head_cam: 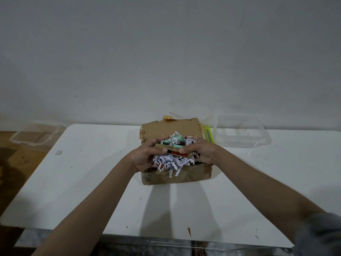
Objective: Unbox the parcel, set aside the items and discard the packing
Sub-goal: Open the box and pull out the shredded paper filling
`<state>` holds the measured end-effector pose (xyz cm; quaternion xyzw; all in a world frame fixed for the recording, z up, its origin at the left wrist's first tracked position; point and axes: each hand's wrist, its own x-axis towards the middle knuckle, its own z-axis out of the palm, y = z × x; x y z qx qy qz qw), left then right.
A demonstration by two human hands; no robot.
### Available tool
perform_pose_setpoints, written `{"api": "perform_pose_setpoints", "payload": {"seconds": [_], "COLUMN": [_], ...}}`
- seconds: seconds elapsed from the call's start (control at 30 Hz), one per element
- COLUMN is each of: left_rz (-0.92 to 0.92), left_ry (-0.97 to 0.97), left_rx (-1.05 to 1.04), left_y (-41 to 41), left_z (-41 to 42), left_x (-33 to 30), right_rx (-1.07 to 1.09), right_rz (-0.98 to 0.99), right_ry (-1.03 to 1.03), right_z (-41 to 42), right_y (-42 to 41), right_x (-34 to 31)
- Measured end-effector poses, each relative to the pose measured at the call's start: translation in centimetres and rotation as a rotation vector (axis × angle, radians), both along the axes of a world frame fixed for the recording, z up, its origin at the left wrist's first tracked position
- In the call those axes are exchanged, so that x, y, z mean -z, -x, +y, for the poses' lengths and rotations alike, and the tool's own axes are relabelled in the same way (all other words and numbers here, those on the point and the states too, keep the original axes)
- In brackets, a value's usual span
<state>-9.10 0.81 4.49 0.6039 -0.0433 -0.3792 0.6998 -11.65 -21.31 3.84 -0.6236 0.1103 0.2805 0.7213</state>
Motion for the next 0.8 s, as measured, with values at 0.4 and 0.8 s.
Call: {"api": "perform_pose_setpoints", "payload": {"seconds": [0.4, 0.8], "left_rz": [-0.038, -0.1], "left_ry": [0.044, 0.04], "left_rx": [0.028, 0.112], "left_y": [-1.6, -1.6], "left_z": [-0.3, -3.9], "left_x": [-3.3, -7.1], "right_rx": [0.0, 0.058], "right_rz": [-0.117, -0.244], "right_ry": [-0.084, -0.19], "right_z": [-0.1, -3.0], "right_y": [-1.2, 1.1], "right_x": [-3.4, -7.7]}}
